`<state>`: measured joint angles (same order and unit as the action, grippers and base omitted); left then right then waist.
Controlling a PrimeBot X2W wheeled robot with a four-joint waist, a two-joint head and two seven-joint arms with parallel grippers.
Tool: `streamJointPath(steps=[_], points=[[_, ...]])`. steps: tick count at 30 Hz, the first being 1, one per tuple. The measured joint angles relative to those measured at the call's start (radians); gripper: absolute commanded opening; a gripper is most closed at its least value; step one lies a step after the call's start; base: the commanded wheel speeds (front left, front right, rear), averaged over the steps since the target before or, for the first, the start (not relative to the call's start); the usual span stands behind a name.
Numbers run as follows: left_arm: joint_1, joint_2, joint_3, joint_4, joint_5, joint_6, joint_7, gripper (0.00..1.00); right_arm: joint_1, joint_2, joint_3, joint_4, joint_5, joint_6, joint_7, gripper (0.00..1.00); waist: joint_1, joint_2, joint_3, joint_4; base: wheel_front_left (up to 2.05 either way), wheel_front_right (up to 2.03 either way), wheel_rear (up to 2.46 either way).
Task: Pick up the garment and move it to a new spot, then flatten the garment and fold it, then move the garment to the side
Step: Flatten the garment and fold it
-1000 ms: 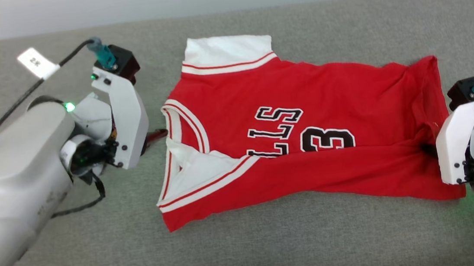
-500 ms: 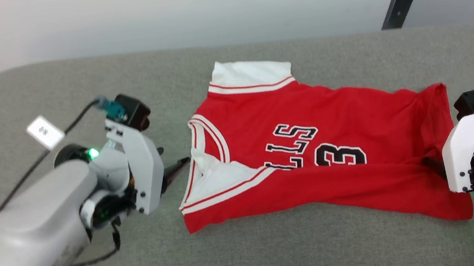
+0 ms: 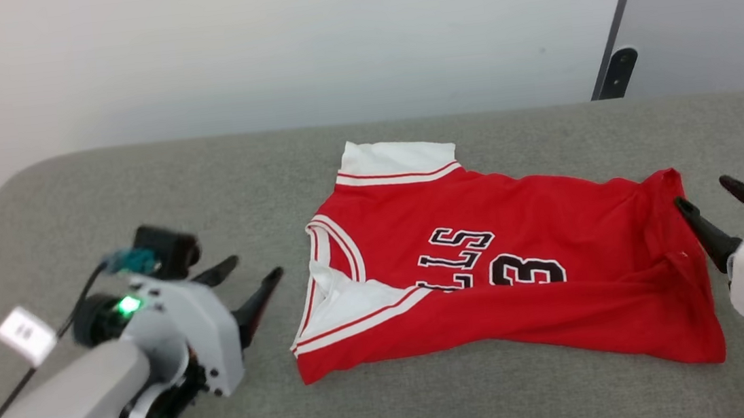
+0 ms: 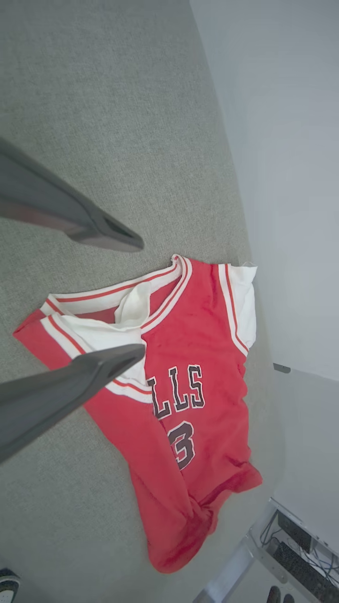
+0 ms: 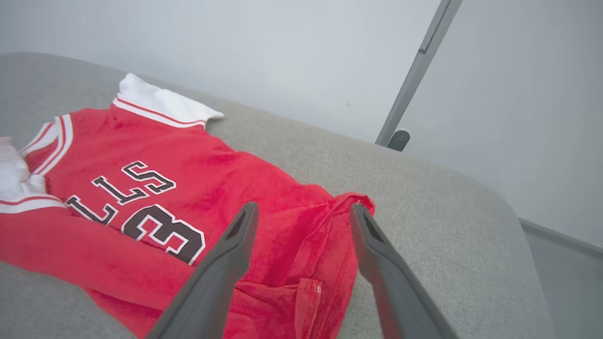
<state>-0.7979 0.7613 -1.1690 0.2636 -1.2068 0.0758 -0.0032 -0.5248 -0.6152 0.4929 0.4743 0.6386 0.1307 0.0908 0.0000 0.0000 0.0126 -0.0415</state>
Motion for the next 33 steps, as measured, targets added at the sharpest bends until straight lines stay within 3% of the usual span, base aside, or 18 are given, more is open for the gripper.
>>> streamJointPath(steps=[5,8,16,21,25,29,33], points=[[0.078,0.040,0.030,-0.077,-0.007,0.067,-0.105,1.00,0.141,0.013,-0.120,-0.118,-0.140,0.000,-0.214,1.00,0.0000,0.0000,-0.004,-0.020,0.00,0.00,0.00],[0.135,0.064,0.057,-0.123,-0.017,0.113,-0.182,1.00,0.249,0.078,-0.235,-0.197,-0.243,0.000,-0.291,1.00,0.0000,0.0000,-0.003,-0.032,0.00,0.00,0.00],[0.298,0.105,0.172,-0.234,-0.020,0.214,-0.256,1.00,0.525,0.297,-0.443,-0.440,-0.470,0.001,-0.343,1.00,0.0000,0.0000,0.007,-0.076,0.00,0.00,0.00],[0.427,0.061,0.397,-0.303,0.103,0.244,-0.258,1.00,0.608,0.369,-0.481,-0.529,-0.525,0.001,-0.349,1.00,0.0000,0.0000,0.020,-0.104,0.00,0.00,0.00],[0.560,-0.016,0.576,-0.351,0.217,0.241,-0.258,1.00,0.624,0.399,-0.499,-0.565,-0.537,0.001,-0.351,1.00,0.0000,0.0000,0.034,-0.125,0.00,0.00,0.00],[0.663,-0.092,0.709,-0.371,0.329,0.204,-0.260,1.00,0.631,0.413,-0.509,-0.581,-0.540,0.001,-0.352,1.00,0.0000,0.0000,0.050,-0.142,0.00,0.00,0.00],[0.719,-0.184,0.830,-0.388,0.448,0.109,-0.260,1.00,0.633,0.428,-0.521,-0.590,-0.543,0.001,-0.352,1.00,0.0000,0.0000,0.058,-0.151,0.00,0.00,0.00]])
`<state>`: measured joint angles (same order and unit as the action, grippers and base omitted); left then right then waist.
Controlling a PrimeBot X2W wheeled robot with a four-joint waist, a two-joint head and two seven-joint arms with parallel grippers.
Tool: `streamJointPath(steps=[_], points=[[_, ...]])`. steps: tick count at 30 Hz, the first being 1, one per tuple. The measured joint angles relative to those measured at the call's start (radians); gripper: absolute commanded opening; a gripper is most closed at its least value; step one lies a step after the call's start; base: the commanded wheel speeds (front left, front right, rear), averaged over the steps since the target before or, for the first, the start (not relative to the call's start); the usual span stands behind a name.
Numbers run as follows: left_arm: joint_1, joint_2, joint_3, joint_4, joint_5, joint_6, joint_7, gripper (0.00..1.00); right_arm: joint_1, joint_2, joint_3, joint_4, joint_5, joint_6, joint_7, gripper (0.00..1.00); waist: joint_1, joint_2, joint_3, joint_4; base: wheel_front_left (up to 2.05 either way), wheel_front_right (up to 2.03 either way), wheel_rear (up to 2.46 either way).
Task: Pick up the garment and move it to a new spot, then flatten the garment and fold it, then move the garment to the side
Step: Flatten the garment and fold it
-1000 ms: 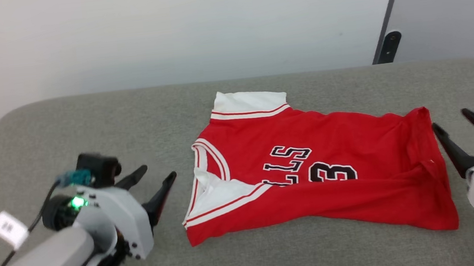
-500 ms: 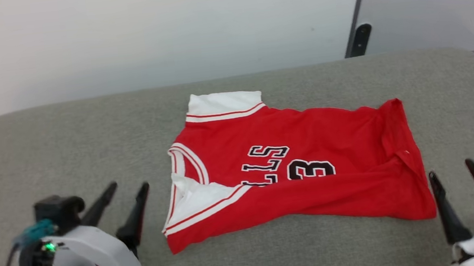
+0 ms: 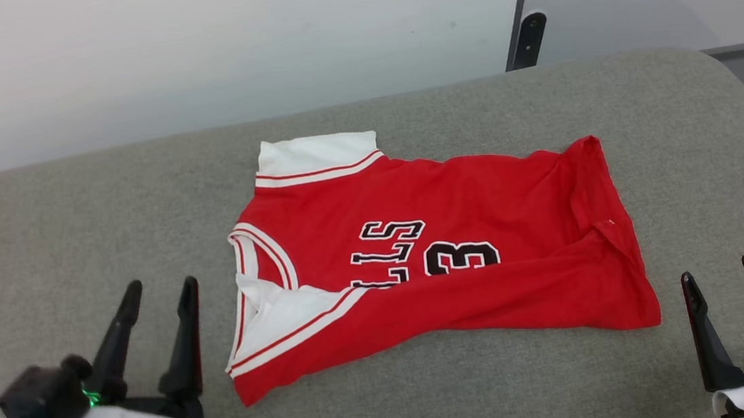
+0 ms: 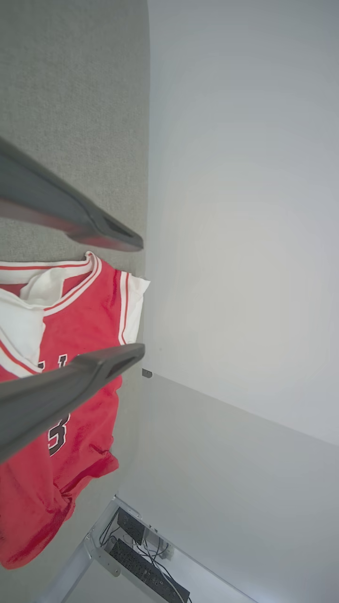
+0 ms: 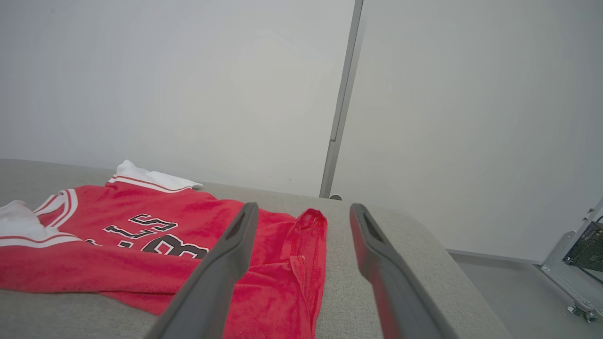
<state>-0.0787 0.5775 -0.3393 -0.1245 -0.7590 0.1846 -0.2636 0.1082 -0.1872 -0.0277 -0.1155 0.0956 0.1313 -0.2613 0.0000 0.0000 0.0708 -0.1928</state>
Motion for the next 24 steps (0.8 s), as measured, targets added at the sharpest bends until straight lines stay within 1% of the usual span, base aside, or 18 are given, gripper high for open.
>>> streamJointPath(steps=[2,5,6,7,9,12,14,18,21,24], points=[[0.029,-0.044,0.041,0.013,0.058,-0.064,0.000,1.00,0.001,0.002,-0.006,0.002,0.000,0.000,0.000,1.00,0.0000,0.0000,-0.004,0.000,0.00,0.00,0.00],[0.064,-0.137,0.104,0.041,0.144,-0.148,0.000,1.00,0.010,0.004,-0.020,0.017,0.001,0.000,0.000,1.00,0.0000,0.0000,-0.018,0.004,0.00,0.00,0.00],[0.072,-0.167,0.119,0.057,0.155,-0.184,-0.001,1.00,0.011,0.003,-0.023,0.023,0.001,0.000,0.000,1.00,0.0000,0.0000,-0.025,0.006,0.00,0.00,0.00],[0.085,-0.196,0.131,0.077,0.160,-0.211,-0.001,1.00,0.011,0.003,-0.027,0.028,0.001,0.000,0.000,1.00,0.0000,0.0000,-0.032,0.009,0.00,0.00,0.00],[0.102,-0.233,0.148,0.109,0.213,-0.256,0.000,1.00,0.011,0.001,-0.034,0.040,0.001,0.000,0.000,1.00,0.0000,0.0000,-0.043,0.014,0.00,0.00,0.00],[0.102,-0.286,0.170,0.147,0.247,-0.288,0.000,1.00,0.012,-0.003,-0.040,0.054,0.008,0.000,0.000,1.00,0.0000,0.0000,-0.055,0.025,0.00,0.00,0.00],[0.100,-0.307,0.184,0.169,0.255,-0.301,-0.001,1.00,0.012,-0.006,-0.040,0.060,0.010,0.000,0.000,1.00,0.0000,0.0000,-0.061,0.030,0.00,0.00,0.00],[0.100,-0.312,0.184,0.197,0.272,-0.309,-0.001,1.00,0.011,-0.009,-0.033,0.067,0.013,0.000,0.000,1.00,0.0000,0.0000,-0.069,0.031,0.00,0.00,0.00],[0.099,-0.301,0.176,0.219,0.283,-0.312,-0.001,1.00,0.010,-0.014,-0.029,0.075,0.017,0.000,0.000,1.00,0.0000,0.0000,-0.072,0.017,0.00,0.00,0.00],[0.093,-0.283,0.155,0.244,0.268,-0.313,-0.001,1.00,0.008,-0.015,-0.024,0.082,0.025,0.000,0.000,1.00,0.0000,0.0000,-0.070,-0.008,0.00,0.00,0.00]])
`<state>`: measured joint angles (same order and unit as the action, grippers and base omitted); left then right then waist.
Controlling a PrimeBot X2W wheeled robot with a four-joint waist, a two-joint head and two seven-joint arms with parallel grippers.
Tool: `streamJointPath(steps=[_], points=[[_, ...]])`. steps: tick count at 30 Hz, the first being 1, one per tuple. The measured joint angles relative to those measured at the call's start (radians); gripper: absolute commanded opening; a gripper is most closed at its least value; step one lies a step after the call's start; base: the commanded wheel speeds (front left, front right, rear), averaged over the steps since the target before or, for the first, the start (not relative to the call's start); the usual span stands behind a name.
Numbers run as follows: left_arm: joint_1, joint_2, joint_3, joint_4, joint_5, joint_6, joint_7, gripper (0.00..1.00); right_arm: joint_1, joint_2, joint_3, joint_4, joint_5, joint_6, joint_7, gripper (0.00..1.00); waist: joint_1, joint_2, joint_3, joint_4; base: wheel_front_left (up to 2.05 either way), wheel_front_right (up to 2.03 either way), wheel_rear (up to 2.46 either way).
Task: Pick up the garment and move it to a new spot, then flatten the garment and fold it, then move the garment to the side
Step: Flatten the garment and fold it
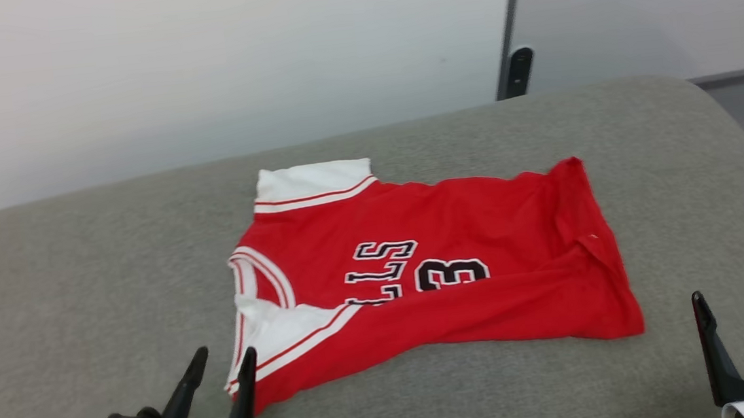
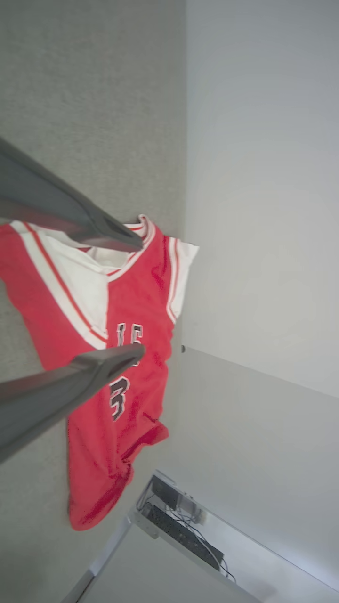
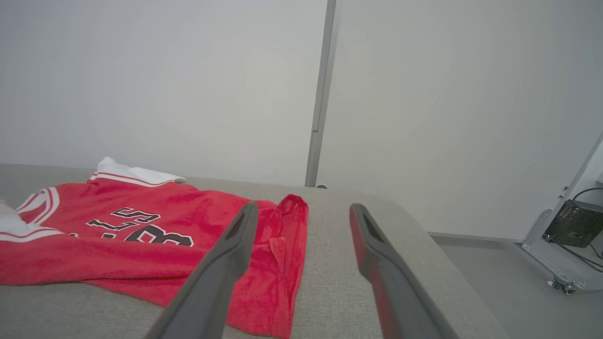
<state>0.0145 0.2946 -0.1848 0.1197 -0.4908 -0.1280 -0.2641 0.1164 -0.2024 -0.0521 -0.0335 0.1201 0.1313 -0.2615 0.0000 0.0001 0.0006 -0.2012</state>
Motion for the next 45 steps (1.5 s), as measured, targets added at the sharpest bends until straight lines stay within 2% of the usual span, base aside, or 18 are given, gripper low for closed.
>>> streamJointPath(steps=[3,7,8,9,10,12,13,14,19,22,25,33,40,45], points=[[-0.012,0.029,-0.022,0.054,-0.033,-0.001,0.005,1.00,0.000,-0.002,0.012,0.016,0.007,0.000,0.000,1.00,0.0000,0.0000,0.004,-0.030,0.00,0.00,0.00],[-0.056,0.092,-0.072,0.097,-0.137,-0.001,0.112,1.00,-0.001,-0.004,0.028,0.043,0.022,0.000,0.000,1.00,0.0000,0.0000,0.012,-0.070,0.00,0.00,0.00],[-0.074,0.115,-0.085,0.100,-0.176,-0.001,0.157,1.00,-0.005,-0.003,0.032,0.048,0.024,0.000,0.000,1.00,0.0000,0.0000,0.014,-0.079,0.00,0.00,0.00],[-0.106,0.175,-0.107,0.103,-0.236,-0.001,0.249,1.00,-0.014,-0.003,0.039,0.058,0.027,0.000,0.002,1.00,0.0000,0.0000,0.023,-0.094,0.00,0.00,0.00],[-0.106,0.175,-0.107,0.103,-0.236,-0.001,0.249,1.00,-0.014,-0.003,0.039,0.058,0.027,0.000,0.002,1.00,0.0000,0.0000,0.023,-0.094,0.00,0.00,0.00],[-0.139,0.219,-0.106,0.110,-0.328,-0.001,0.347,1.00,-0.027,-0.002,0.048,0.067,0.030,0.000,0.007,1.00,0.0000,0.0000,0.035,-0.102,0.00,0.00,0.00],[-0.173,0.272,-0.121,0.121,-0.364,-0.001,0.453,1.00,-0.035,-0.002,0.052,0.076,0.037,0.000,0.012,1.00,0.0000,0.0000,0.049,-0.107,0.00,0.00,0.00],[-0.173,0.272,-0.121,0.121,-0.364,-0.001,0.453,1.00,-0.035,-0.002,0.052,0.076,0.037,0.000,0.012,1.00,0.0000,0.0000,0.049,-0.107,0.00,0.00,0.00],[-0.290,0.359,-0.153,0.178,-0.443,0.001,0.737,1.00,-0.075,-0.001,0.077,0.086,0.052,0.000,0.015,1.00,0.0000,0.0000,0.090,-0.112,0.00,0.00,0.00],[-0.335,0.372,-0.183,0.212,-0.454,0.015,0.856,1.00,-0.092,-0.001,0.090,0.092,0.056,0.000,0.015,1.00,0.0000,0.0000,0.108,-0.112,0.00,0.00,0.00],[-0.384,0.366,-0.208,0.244,-0.474,0.054,0.966,1.00,-0.110,0.000,0.097,0.096,0.060,0.000,0.015,1.00,0.0000,0.0000,0.129,-0.108,0.00,0.00,0.00],[-0.465,0.321,-0.239,0.235,-0.497,0.137,1.108,1.00,-0.127,0.012,0.104,0.103,0.063,0.000,0.015,1.00,0.0000,0.0000,0.159,-0.098,0.00,0.00,0.00],[-0.507,0.322,-0.296,0.227,-0.457,0.160,1.179,1.00,-0.143,0.024,0.111,0.107,0.071,0.000,0.015,1.00,0.0000,0.0000,0.182,-0.094,0.00,0.00,0.00],[-0.533,0.295,-0.311,0.277,-0.460,0.165,1.206,1.00,-0.154,0.027,0.123,0.112,0.079,0.000,0.024,1.00,0.0000,0.0000,0.200,-0.092,0.00,0.00,0.00]])
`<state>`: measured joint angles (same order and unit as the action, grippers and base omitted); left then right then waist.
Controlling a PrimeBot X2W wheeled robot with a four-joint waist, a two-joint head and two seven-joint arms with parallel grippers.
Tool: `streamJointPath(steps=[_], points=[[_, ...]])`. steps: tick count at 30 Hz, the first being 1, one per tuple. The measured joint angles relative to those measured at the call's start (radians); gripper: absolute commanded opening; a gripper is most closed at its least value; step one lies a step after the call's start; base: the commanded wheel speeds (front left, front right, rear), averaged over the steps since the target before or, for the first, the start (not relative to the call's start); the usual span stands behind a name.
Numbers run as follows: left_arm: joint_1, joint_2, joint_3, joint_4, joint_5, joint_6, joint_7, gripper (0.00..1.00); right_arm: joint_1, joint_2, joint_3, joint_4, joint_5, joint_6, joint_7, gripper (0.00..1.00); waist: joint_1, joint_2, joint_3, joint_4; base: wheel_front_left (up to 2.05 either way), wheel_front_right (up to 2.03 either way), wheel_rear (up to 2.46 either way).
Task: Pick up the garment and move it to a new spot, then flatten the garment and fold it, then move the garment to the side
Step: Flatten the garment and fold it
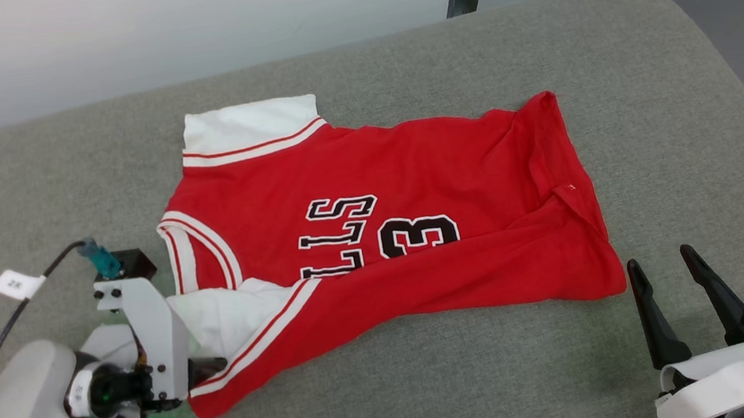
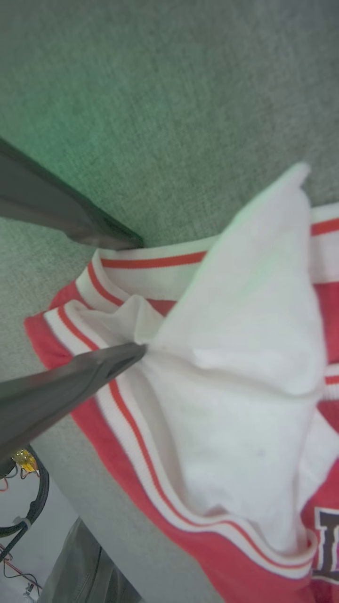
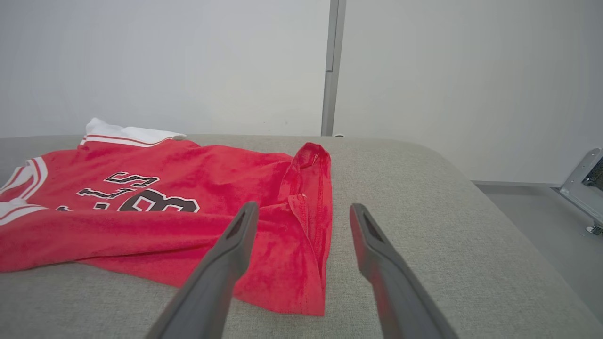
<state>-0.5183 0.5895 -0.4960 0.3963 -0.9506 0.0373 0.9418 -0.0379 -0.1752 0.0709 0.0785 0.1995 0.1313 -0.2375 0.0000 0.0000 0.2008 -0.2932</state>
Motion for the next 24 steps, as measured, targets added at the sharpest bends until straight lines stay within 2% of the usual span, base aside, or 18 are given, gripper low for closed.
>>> streamJointPath(steps=[2,3,4,12,16,19,24], points=[[-0.011,-0.006,-0.007,0.013,0.000,0.001,0.011,1.00,-0.008,0.001,0.001,0.002,0.002,0.000,0.002,1.00,0.0000,0.0000,0.005,0.000,0.00,0.00,0.00],[-0.013,-0.012,-0.006,0.023,-0.006,-0.002,0.014,0.35,-0.013,0.001,0.002,0.003,0.004,0.000,0.007,1.00,0.0000,0.0000,0.007,0.000,0.00,0.00,0.00],[-0.015,-0.013,-0.004,0.034,-0.011,-0.002,0.015,0.00,-0.014,0.001,0.003,0.004,0.005,0.000,0.009,1.00,0.0000,0.0000,0.009,0.000,0.00,0.00,0.00],[-0.031,-0.007,-0.007,0.059,-0.012,-0.021,0.012,0.00,-0.015,-0.004,-0.003,0.016,0.025,0.000,0.046,1.00,0.0000,0.0000,0.010,0.011,0.00,0.00,0.00],[-0.038,-0.011,-0.009,0.061,-0.008,-0.029,-0.002,0.00,-0.029,-0.035,0.000,0.019,0.051,0.000,0.108,1.00,0.0000,0.0000,0.009,0.023,0.00,0.00,0.00],[-0.047,-0.018,-0.015,0.063,-0.005,-0.041,-0.013,0.00,-0.061,-0.068,0.008,0.024,0.101,0.000,0.189,1.00,0.0000,0.0000,0.010,0.034,0.00,0.00,0.00],[-0.063,-0.031,-0.023,0.073,0.003,-0.065,-0.031,0.00,-0.142,-0.138,0.041,0.063,0.201,0.000,0.408,1.00,0.0000,0.0000,0.017,0.051,0.00,0.00,0.00]])
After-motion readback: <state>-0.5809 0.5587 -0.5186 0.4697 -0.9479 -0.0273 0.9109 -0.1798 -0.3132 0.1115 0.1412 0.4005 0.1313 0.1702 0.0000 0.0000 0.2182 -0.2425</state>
